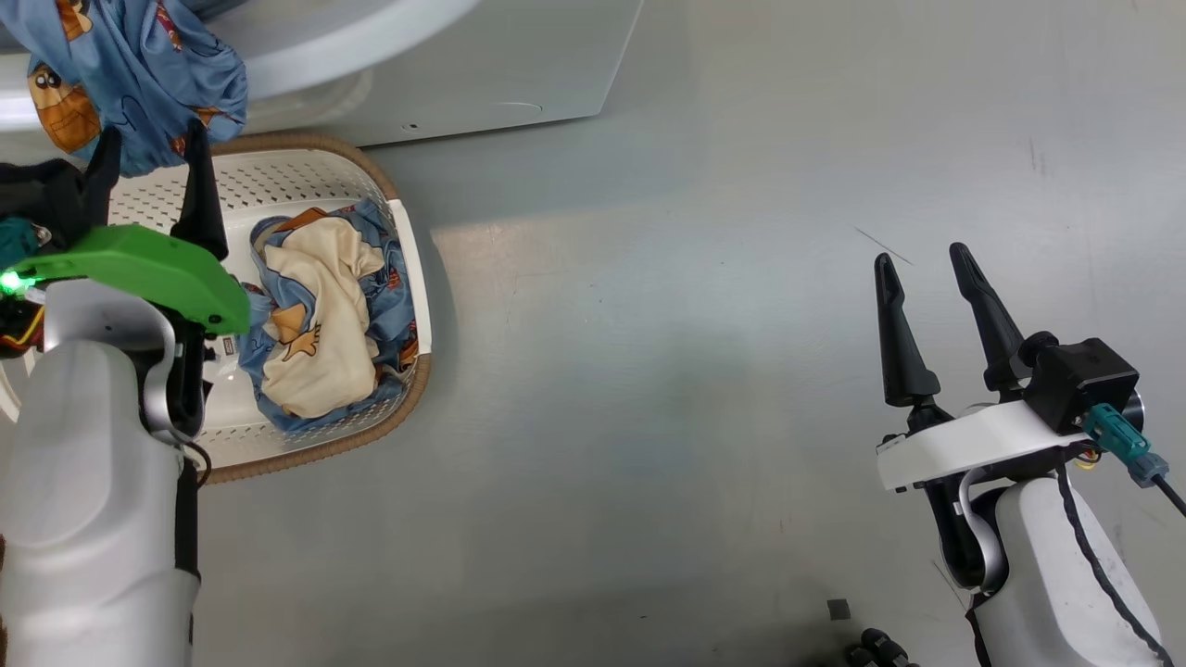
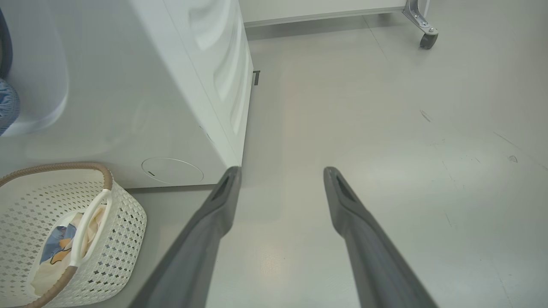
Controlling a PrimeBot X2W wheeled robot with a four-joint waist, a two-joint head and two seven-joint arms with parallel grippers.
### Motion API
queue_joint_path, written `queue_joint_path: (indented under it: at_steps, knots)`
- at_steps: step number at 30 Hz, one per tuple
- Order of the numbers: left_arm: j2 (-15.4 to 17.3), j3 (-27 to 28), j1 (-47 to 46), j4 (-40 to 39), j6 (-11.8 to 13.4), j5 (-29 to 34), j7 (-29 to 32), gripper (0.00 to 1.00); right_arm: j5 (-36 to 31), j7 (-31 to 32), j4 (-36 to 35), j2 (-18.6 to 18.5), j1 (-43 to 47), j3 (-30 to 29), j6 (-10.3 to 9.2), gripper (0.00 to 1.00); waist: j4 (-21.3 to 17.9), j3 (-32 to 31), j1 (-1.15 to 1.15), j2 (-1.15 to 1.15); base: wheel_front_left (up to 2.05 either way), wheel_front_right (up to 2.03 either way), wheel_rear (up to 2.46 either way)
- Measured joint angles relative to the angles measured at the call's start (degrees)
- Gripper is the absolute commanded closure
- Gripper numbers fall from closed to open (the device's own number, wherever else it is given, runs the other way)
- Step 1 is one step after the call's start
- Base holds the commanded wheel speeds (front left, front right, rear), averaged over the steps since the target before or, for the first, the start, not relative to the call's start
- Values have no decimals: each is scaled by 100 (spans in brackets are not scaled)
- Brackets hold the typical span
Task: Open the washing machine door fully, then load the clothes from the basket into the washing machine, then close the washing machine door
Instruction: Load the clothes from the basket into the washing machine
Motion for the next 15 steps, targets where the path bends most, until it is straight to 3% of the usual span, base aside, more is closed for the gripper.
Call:
queue_joint_path:
  at_steps: [15]
  knots:
    - [-37, 154, -955, 487, 125, -259, 345, 0, 45, 0, 0, 15, -1, 9, 0, 0, -61, 170, 0, 0, 0, 0, 0]
